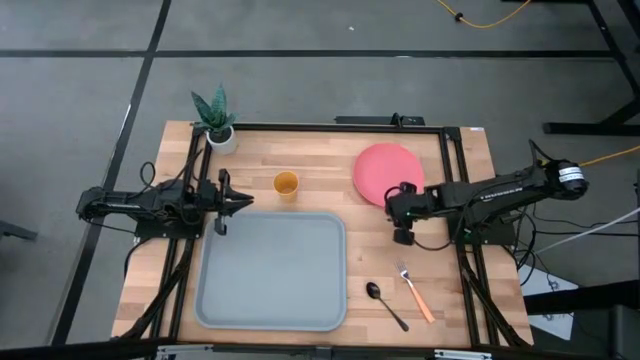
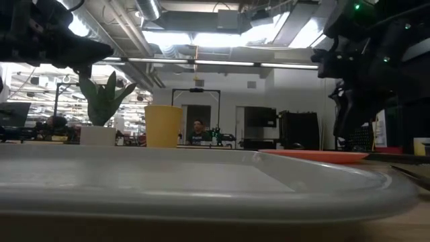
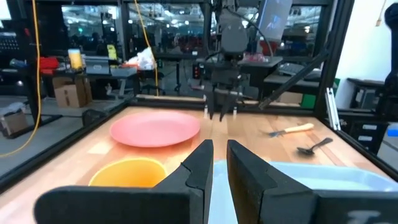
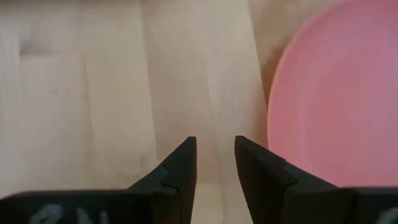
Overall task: Pick and place plate/cup/fork/spoon on tray
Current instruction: Put the pink plate on the grey tray
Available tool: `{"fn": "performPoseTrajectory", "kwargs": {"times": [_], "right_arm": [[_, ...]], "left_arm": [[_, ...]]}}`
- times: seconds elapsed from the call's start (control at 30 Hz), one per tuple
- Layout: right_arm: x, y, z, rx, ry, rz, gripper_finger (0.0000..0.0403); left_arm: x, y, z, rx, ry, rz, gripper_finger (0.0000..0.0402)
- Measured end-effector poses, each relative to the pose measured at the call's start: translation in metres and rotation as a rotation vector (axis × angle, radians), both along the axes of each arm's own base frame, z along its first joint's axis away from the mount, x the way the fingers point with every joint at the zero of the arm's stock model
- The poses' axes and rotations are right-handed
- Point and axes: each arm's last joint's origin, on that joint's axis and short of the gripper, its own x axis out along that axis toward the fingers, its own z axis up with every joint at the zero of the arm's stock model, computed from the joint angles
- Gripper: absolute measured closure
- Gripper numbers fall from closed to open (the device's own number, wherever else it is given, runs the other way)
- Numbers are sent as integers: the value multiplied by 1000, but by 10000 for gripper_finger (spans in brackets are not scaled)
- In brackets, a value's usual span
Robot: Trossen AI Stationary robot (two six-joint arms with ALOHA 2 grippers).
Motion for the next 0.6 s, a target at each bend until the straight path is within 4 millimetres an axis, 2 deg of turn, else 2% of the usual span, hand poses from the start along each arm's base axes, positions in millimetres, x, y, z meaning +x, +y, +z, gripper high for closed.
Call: {"fn": "performPoseTrajectory", "kwargs": {"times": [0.23, 0.43, 0.6], "right_arm": [[0, 0, 0, -119, 32, 229, 289], [1, 0, -2, -117, 44, 223, 289], [8, -1, -16, -170, 108, 198, 289]], "left_arm": [[0, 0, -5, -28, 46, 13, 360], [0, 1, -5, -30, 44, 20, 360], [0, 1, -5, -30, 44, 20, 360]]}}
